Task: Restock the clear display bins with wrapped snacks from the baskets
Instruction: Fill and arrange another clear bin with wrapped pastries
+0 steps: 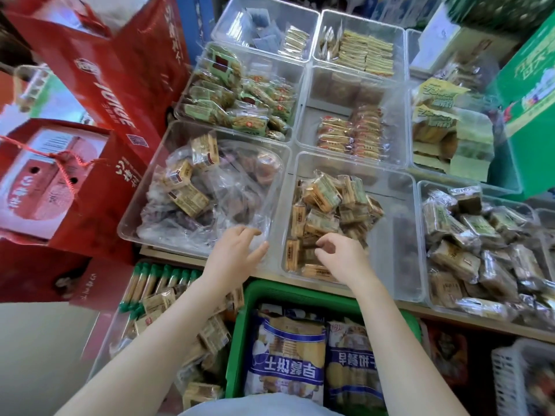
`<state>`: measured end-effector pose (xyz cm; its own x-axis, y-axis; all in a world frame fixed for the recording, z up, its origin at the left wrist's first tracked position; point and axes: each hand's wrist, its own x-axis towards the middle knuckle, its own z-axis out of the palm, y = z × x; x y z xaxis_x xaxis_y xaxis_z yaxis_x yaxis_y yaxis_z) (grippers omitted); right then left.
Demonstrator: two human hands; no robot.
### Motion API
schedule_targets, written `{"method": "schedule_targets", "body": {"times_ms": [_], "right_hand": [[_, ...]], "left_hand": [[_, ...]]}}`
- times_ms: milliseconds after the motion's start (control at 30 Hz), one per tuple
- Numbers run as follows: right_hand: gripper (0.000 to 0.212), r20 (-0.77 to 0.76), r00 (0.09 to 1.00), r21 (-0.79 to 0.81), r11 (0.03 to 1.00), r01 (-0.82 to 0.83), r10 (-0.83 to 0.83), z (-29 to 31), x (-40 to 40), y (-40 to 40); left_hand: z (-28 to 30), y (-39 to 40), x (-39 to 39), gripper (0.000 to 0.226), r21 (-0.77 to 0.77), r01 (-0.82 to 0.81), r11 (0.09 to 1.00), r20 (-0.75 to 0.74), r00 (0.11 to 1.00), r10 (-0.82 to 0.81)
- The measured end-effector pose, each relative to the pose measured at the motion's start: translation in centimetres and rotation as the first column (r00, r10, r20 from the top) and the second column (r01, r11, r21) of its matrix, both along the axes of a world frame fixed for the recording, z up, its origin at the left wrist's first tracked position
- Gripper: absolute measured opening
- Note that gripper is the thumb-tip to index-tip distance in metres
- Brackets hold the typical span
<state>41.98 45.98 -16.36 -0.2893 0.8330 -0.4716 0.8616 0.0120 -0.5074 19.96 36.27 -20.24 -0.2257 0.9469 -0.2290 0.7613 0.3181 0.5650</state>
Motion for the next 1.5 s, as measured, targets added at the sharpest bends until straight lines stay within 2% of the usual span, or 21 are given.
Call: {"method": "schedule_targets", "body": {"times_ms": [33,100,167,233,367,467,567,667,700,767,833,900,967,1067,1167,1267,1333,1433,1500], "right_hand": [[0.019,-0.040,0.999,0.059,0.998,0.009,-0.007,0.3,-1.0,0.0],[0.018,-0.108,0.993,0.154,0.988,-0.021,0.038,0.8,-3.5,0.1],[0.018,-0.141,0.984,0.211,0.974,-0.081,0.112,1.0,-5.9,0.1],[0.018,-0.166,0.973,0.244,0.963,-0.115,0.158,1.0,-8.1,0.1],[0.018,-0.170,0.965,0.276,0.950,-0.146,0.197,1.0,-10.8,0.2],[0.019,-0.159,0.960,0.284,0.942,-0.177,0.228,1.3,-11.7,0.0],[0.019,-0.161,0.959,0.274,0.944,-0.184,0.233,1.4,-11.7,-0.2],[0.017,-0.213,0.949,0.281,0.945,-0.168,0.232,1.7,-11.1,-0.4],[0.021,-0.223,0.943,0.292,0.940,-0.177,0.247,1.8,-10.7,-0.6],[0.047,-0.196,0.926,0.315,0.915,-0.252,0.323,1.8,-9.9,-1.3],[0.071,-0.115,0.894,0.359,0.857,-0.369,0.433,1.3,-9.0,-2.3],[0.069,-0.103,0.875,0.401,0.825,-0.398,0.472,0.7,-8.3,-3.2],[0.052,-0.149,0.897,0.456,0.834,-0.310,0.415,0.5,-7.1,-3.5],[0.035,-0.184,0.964,0.549,0.834,-0.060,0.190,0.9,-4.2,-3.3],[0.037,-0.171,0.970,0.466,0.853,0.235,-0.174,0.1,-0.2,-2.0],[0.043,-0.110,0.911,0.336,0.847,0.411,-0.398,-1.4,3.1,-0.3],[0.045,-0.047,0.918,0.271,0.880,0.391,-0.393,-2.2,4.1,0.1],[0.041,0.102,0.961,0.169,0.957,0.237,-0.256,-2.8,4.2,-0.3],[0.032,0.145,0.959,0.203,0.956,0.211,-0.243,-2.7,3.7,-0.8]], "left_hand": [[0.2,0.0,-0.7,0.040,0.061,-0.041,0.997,-0.007,0.999,0.042],[0.3,0.0,-3.0,0.033,0.176,-0.121,0.977,-0.123,0.982,0.144],[0.2,0.2,-5.8,0.037,0.206,-0.229,0.951,-0.234,0.933,0.275],[0.4,0.5,-8.1,0.050,0.113,-0.299,0.948,-0.290,0.902,0.319],[-0.5,1.5,-10.1,0.073,-0.215,-0.230,0.949,-0.318,0.935,0.155],[-0.7,2.3,-10.2,0.066,-0.218,-0.233,0.948,-0.294,0.942,0.164],[-0.2,2.2,-9.6,0.046,-0.111,-0.260,0.959,-0.244,0.943,0.228],[1.2,0.7,-8.0,0.040,0.084,-0.201,0.976,-0.169,0.962,0.212],[1.7,0.0,-7.3,0.037,0.148,-0.154,0.977,-0.117,0.978,0.171],[3.0,-1.1,-5.9,0.033,0.219,-0.059,0.974,0.037,0.998,0.052],[4.4,-1.7,-4.2,0.040,0.191,-0.005,0.982,0.219,0.975,-0.037],[5.2,-1.6,-2.3,0.045,0.182,-0.015,0.983,0.385,0.921,-0.057],[5.4,-1.1,-0.5,0.048,0.236,-0.043,0.971,0.430,0.900,-0.065],[4.4,0.4,0.9,0.062,0.240,-0.045,0.970,0.352,0.935,-0.044],[2.5,1.5,1.9,0.077,0.081,0.091,0.993,0.145,0.984,-0.102],[0.5,1.2,3.2,0.088,-0.056,0.211,0.976,-0.024,0.977,-0.212],[-0.2,0.9,3.7,0.090,-0.052,0.222,0.974,-0.095,0.969,-0.226],[-0.6,0.9,3.6,0.089,-0.036,0.196,0.980,-0.077,0.977,-0.198],[-0.3,1.0,3.5,0.086,-0.031,0.204,0.978,-0.042,0.978,-0.206]]}}
